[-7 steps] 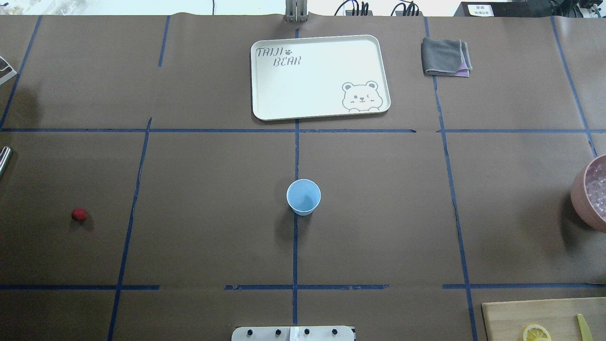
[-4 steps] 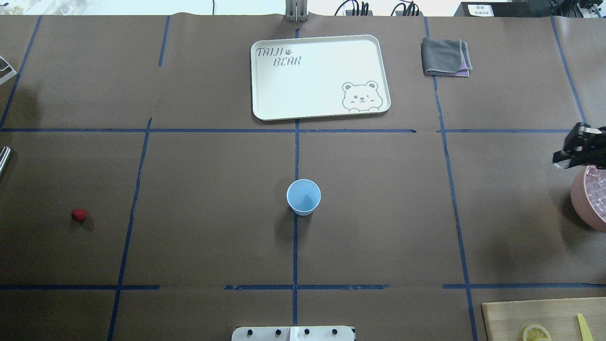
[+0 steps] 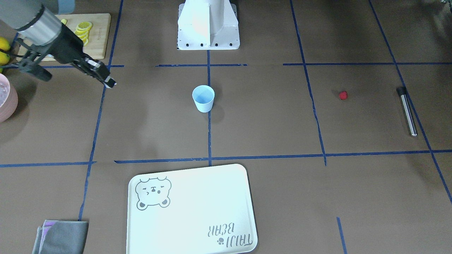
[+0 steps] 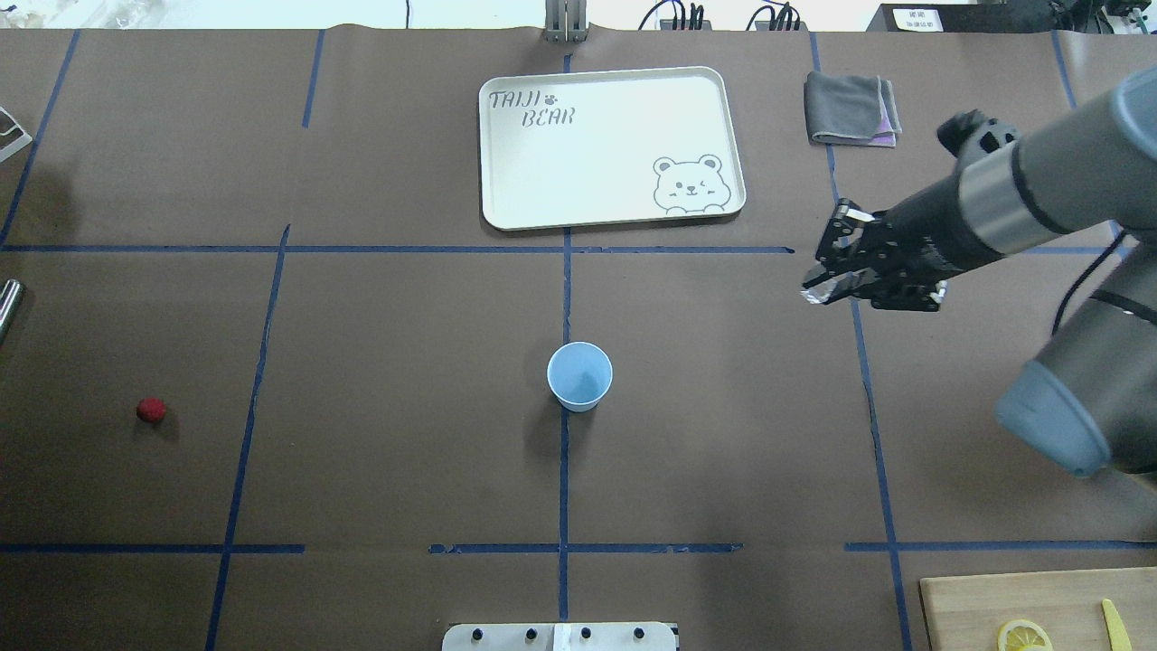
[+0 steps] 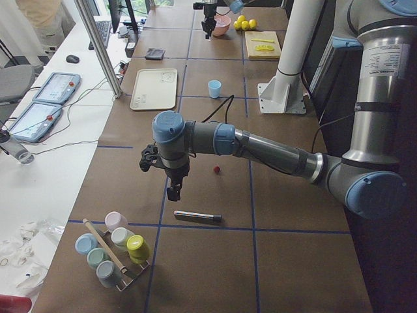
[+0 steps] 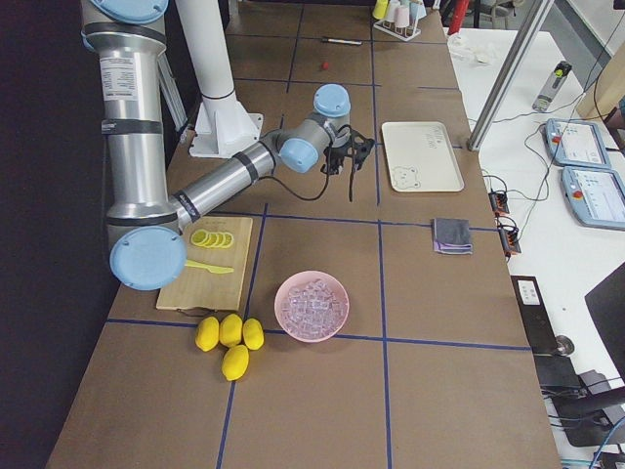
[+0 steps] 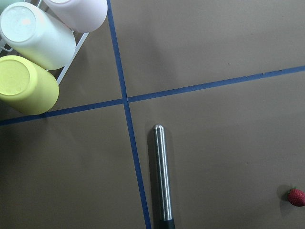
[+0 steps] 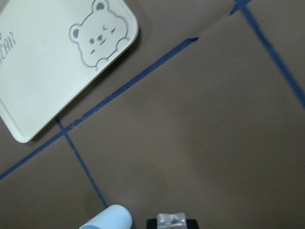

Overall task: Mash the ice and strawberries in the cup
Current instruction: 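Carry the pink ice bowl with the right gripper over the blue cup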

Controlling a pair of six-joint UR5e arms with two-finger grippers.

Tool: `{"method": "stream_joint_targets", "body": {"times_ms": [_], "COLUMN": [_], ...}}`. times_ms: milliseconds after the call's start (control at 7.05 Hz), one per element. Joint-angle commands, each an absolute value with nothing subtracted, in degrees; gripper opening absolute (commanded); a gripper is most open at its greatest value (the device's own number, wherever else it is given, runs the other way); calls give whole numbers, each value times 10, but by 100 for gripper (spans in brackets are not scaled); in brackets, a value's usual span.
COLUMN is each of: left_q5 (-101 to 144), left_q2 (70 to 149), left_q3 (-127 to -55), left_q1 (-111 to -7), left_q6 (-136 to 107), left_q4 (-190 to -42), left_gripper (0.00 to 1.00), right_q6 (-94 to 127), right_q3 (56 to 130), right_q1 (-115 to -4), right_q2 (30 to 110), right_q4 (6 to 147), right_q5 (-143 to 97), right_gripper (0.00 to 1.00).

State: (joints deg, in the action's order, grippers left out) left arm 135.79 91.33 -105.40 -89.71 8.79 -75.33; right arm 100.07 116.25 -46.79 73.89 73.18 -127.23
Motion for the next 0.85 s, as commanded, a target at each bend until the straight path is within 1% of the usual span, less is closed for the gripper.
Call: {"method": "stream_joint_targets", "body": {"times_ms": [0,142,425,709], "left_q5": [1358,1358,1359,1358], "left_q2": [913,913,914,913], "left_q3": [-1052,-1051,-1048,-1046], "left_q1": [-897,-896,-896,-896], "left_q6": [88,88,88,88], "left_q4": [-753,-753,-754,-754], "left_gripper": [100,100,100,100], "right_q6": [1101,1124,1134,1141], "right_q3": [1102,1065,1043,1021], "right_q1": [-364,-324,-278,-270], "right_q2": [630,594,587,563], "right_q4": [732,732,728,726], "right_q5": [-1163,-1111,-1061,-1052], "right_gripper": [2,2,2,4]}}
